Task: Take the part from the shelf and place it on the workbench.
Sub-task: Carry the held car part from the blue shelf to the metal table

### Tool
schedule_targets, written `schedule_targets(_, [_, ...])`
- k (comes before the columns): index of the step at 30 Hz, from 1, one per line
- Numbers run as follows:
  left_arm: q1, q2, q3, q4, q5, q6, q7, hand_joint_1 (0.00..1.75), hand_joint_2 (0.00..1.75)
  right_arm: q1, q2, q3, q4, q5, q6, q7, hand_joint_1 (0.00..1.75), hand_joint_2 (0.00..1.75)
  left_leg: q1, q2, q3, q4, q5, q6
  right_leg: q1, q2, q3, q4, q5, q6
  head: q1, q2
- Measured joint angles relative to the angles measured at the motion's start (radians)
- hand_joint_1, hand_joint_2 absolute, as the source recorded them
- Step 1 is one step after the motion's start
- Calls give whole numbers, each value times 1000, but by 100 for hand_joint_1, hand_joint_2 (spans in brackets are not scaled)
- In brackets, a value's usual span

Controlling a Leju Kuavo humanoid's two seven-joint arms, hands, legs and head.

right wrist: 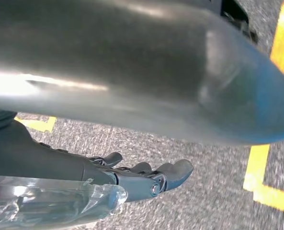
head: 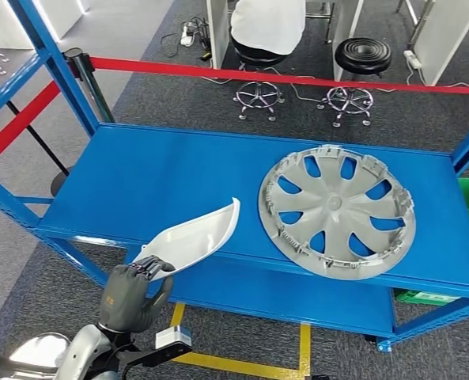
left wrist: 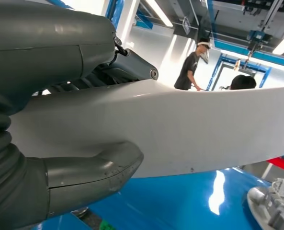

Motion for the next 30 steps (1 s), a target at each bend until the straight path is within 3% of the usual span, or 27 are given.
schedule_targets(2, [11, 6, -1, -12, 0, 8, 5, 175, 175, -2, 3, -4, -1, 2, -5, -6, 0, 0, -4, -23, 56, -107, 32, 4, 2, 16, -12, -2, 18, 9, 0, 0])
schedule_targets(4, [19, 9, -4, -20, -2, 9, 10, 175, 175, -1, 4, -7, -1, 4, -9, -10, 0, 0, -9, -26, 61, -133, 44, 0, 2, 28, -17, -12, 38, 22, 0, 0])
schedule_targets(6, [25, 11, -9, -24, -7, 11, 16, 175, 175, 4, 4, -10, 0, 6, -11, -13, 0, 0, -8, -12, 48, -140, 64, 10, -1, 23, -25, -19, 42, 34, 1, 0])
schedule_targets(7, [27, 12, -12, -25, -10, 12, 20, 175, 175, 6, 4, -12, 0, 6, -12, -13, 0, 0, -6, -4, 40, -143, 75, 18, 0, 9, -34, -6, 20, 38, 4, 0])
schedule_targets(8, [30, 13, -14, -27, -11, 13, 23, 175, 175, 7, 3, -14, 0, 6, -12, -13, 0, 0, -4, 6, 31, -146, 86, 24, 0, -9, -47, 29, -21, 41, 7, 0])
schedule_targets(10, [37, 15, -17, -29, -11, 14, 29, 175, 175, 5, 3, -21, 0, 3, -13, -12, 0, 0, -6, 26, 8, -145, 105, 29, 1, -35, -75, 151, -122, 47, 12, 0])
schedule_targets(11, [39, 17, -19, -29, -11, 14, 31, 175, 175, 3, 3, -25, 0, 1, -13, -12, 0, 0, -6, 37, -4, -145, 114, 30, 0, -40, -82, 211, -150, 51, 12, 0])
schedule_targets(12, [40, 18, -20, -29, -10, 14, 32, 175, 175, 2, 3, -28, 0, 0, -13, -12, 0, 0, -7, 49, -16, -144, 123, 29, 0, -42, -78, 250, -157, 53, 13, 0])
schedule_targets(13, [40, 19, -22, -29, -9, 14, 32, 175, 175, 2, 3, -32, 0, -2, -13, -12, 0, 0, -7, 60, -27, -143, 131, 27, 0, -45, -56, 253, -141, 55, 13, 0])
schedule_targets(15, [41, 20, -25, -29, -7, 14, 33, 175, 175, 2, 3, -37, 0, -4, -13, -11, 0, 0, -7, 79, -44, -140, 144, 21, 0, -65, 38, 157, -100, 58, 13, 0])
schedule_targets(17, [41, 20, -26, -29, -3, 14, 34, 175, 175, -3, 4, -41, -1, -5, -11, -11, 0, 0, -11, 97, -52, -135, 155, 11, 6, -99, 138, 19, -106, 54, 12, 0])
schedule_targets(18, [41, 21, -27, -29, -2, 14, 35, 175, 175, -5, 4, -43, -1, -5, -10, -11, 0, 0, -13, 106, -53, -133, 160, 6, 9, -108, 161, -22, -118, 48, 11, 0])
schedule_targets(20, [39, 21, -31, -29, -1, 13, 35, 175, 175, -5, 4, -47, -1, -5, -7, -11, 0, 0, -14, 123, -51, -134, 169, -3, 11, -97, 157, -39, -118, 28, 8, 0])
schedule_targets(22, [39, 23, -36, -29, 1, 12, 35, 175, 175, -3, 4, -53, -1, -6, -5, -10, 0, 0, -11, 101, -58, -119, 144, -16, 8, -81, 143, -41, -102, 10, 7, 0])
schedule_targets(23, [39, 23, -38, -29, 3, 11, 35, 175, 175, -3, 4, -55, -1, -6, -3, -10, 0, 0, -10, 78, -68, -89, 108, -23, 6, -73, 133, -42, -91, 2, 7, 0])
schedule_targets(25, [40, 25, -40, -29, 8, 10, 35, 175, 175, -6, 4, -58, -1, -6, 0, -9, 0, 0, -8, 34, -104, 28, 8, -30, 4, -53, 107, -41, -66, -6, 5, 0])
schedule_targets(26, [39, 26, -41, -29, 10, 9, 35, 175, 175, -6, 4, -59, -1, -6, 1, -9, 0, 0, -8, 26, -119, 90, -27, -29, 4, -42, 90, -41, -53, -6, 4, 0])
schedule_targets(27, [39, 26, -42, -29, 11, 8, 35, 175, 175, -6, 4, -59, -1, -6, 2, -9, 0, 0, -8, 23, -124, 132, -40, -28, 4, -30, 74, -40, -41, -6, 4, 0])
schedule_targets(28, [39, 27, -43, -29, 13, 8, 35, 175, 175, -5, 4, -60, -1, -6, 2, -8, 0, 0, -8, 21, -113, 139, -30, -25, 4, -18, 60, -40, -29, -4, 4, 0])
schedule_targets(30, [36, 27, -43, -29, 18, 7, 35, 175, 175, -4, 4, -63, -1, -5, 3, -7, 0, 0, -8, 6, -40, 52, 23, -18, 3, 6, 33, -40, -6, 1, 4, 0])
